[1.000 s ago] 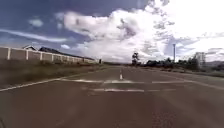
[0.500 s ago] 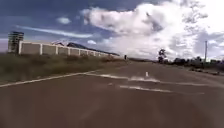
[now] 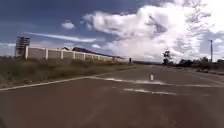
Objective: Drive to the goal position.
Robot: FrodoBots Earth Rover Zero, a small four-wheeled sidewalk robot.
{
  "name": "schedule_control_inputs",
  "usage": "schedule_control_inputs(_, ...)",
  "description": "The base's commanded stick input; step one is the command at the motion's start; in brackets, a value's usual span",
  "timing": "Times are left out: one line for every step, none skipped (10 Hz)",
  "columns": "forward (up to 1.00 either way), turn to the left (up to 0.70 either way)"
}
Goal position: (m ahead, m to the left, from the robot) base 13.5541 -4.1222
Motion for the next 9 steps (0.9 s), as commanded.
schedule_control_inputs(1.0,0.0)
schedule_control_inputs(1.0,-0.02)
schedule_control_inputs(1.0,-0.08)
schedule_control_inputs(1.0,-0.14)
schedule_control_inputs(1.0,-0.4)
schedule_control_inputs(1.0,-0.4)
schedule_control_inputs(1.0,-0.4)
schedule_control_inputs(1.0,-0.4)
schedule_control_inputs(1.0,-0.4)
